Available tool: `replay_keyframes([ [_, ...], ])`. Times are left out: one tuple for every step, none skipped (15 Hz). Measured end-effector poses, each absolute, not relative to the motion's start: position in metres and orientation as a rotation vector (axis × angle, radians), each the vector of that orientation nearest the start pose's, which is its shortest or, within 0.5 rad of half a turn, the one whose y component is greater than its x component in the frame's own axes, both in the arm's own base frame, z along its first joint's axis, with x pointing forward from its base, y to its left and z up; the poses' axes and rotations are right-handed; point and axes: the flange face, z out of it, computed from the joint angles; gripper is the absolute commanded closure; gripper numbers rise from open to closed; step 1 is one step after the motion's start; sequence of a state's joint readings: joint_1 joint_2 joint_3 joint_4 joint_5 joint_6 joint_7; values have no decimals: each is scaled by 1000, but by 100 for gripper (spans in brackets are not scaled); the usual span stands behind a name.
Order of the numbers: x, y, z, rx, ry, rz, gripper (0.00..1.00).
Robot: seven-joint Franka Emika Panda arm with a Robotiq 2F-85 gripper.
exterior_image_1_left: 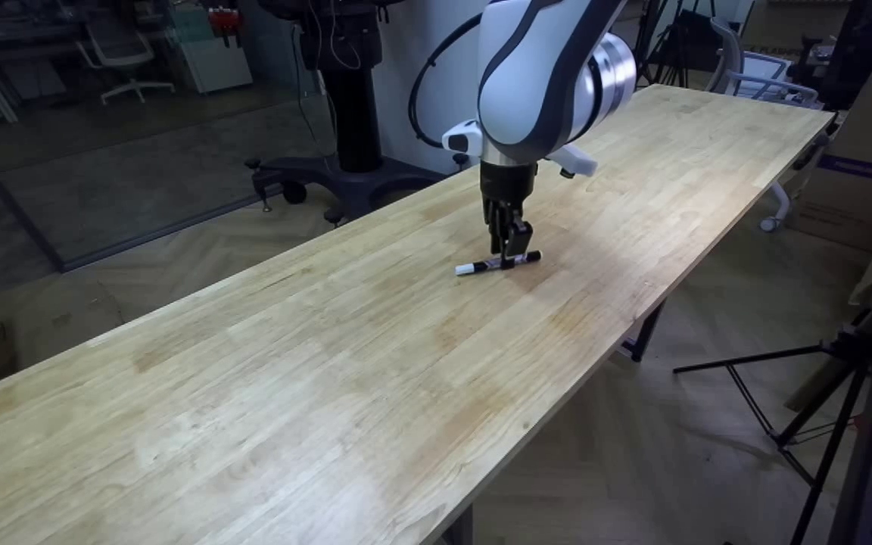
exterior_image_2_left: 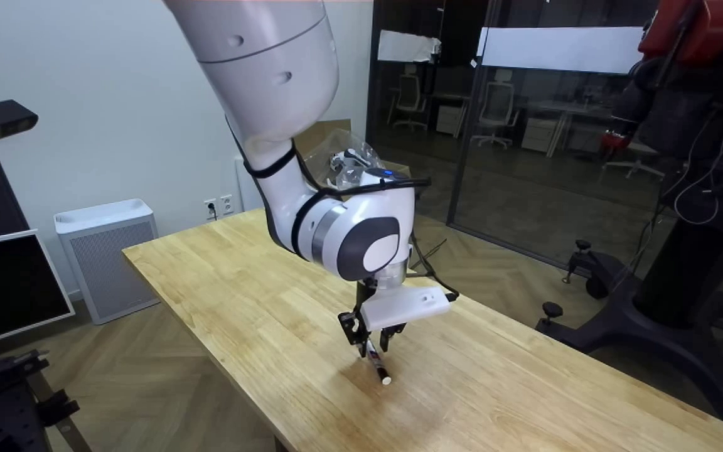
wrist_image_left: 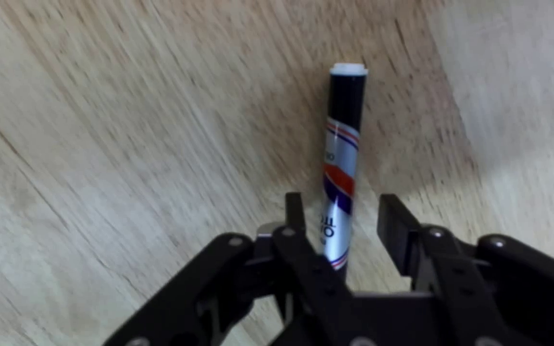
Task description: Point the marker towards the left
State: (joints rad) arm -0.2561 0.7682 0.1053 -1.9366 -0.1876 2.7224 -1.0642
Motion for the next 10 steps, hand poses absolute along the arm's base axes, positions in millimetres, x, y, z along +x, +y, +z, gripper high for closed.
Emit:
replay_keyframes([
  [601,-85,86,-2734,-1581,-28,18],
  [601,-85,86,-2736,-1571,-28,10],
  [601,-85,86,-2741,-1558,-26,4],
  [602,-86,86,-2752,-1531,-21,0],
  [601,-86,87,-2770,-1490,-12,0],
  [601,-86,88,-2796,-1437,3,0],
  [601,-86,90,-2830,-1366,23,0],
  [601,-86,94,-2862,-1302,49,0],
  [600,-86,98,-2894,-1239,77,0],
  [600,-85,104,-2928,-1174,104,0],
])
